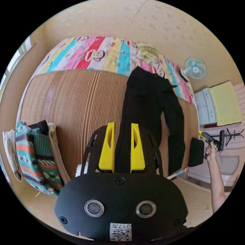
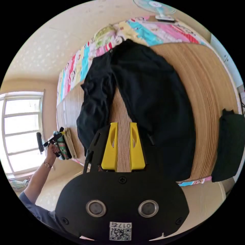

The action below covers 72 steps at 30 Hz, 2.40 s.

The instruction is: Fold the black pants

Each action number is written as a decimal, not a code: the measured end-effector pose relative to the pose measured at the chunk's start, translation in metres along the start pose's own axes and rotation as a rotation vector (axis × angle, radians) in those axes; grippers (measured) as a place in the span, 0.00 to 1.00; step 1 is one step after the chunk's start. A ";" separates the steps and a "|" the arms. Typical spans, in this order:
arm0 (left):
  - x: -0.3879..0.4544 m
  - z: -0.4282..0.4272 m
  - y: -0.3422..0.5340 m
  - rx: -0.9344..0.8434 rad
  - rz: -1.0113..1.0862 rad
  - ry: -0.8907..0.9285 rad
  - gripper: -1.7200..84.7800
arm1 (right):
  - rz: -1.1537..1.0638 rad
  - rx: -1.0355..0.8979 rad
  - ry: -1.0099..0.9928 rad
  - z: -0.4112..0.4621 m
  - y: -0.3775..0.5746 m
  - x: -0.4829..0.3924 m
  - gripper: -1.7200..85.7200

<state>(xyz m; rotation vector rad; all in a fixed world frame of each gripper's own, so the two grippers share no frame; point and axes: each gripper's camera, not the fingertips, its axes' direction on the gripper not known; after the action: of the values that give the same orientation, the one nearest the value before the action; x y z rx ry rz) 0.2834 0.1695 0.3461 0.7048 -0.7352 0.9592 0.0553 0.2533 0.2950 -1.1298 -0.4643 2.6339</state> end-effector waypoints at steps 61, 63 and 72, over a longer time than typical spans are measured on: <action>0.097 -0.111 -0.011 -0.588 0.186 0.190 0.01 | 0.079 -0.162 -0.019 -0.529 0.137 0.088 0.13; 0.091 -0.110 -0.009 -0.593 0.162 0.201 0.01 | 0.117 -0.146 -0.106 -0.537 0.141 0.108 0.14; 0.061 -0.115 0.012 -0.596 0.076 0.207 0.01 | 0.059 -0.188 -0.298 -0.551 0.177 0.118 0.12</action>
<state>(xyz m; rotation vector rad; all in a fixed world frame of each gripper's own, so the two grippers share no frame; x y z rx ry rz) 0.3224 0.2939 0.3327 0.0564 -0.8139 0.8069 0.3638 0.2367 -0.2090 -0.8088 -0.7598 2.8731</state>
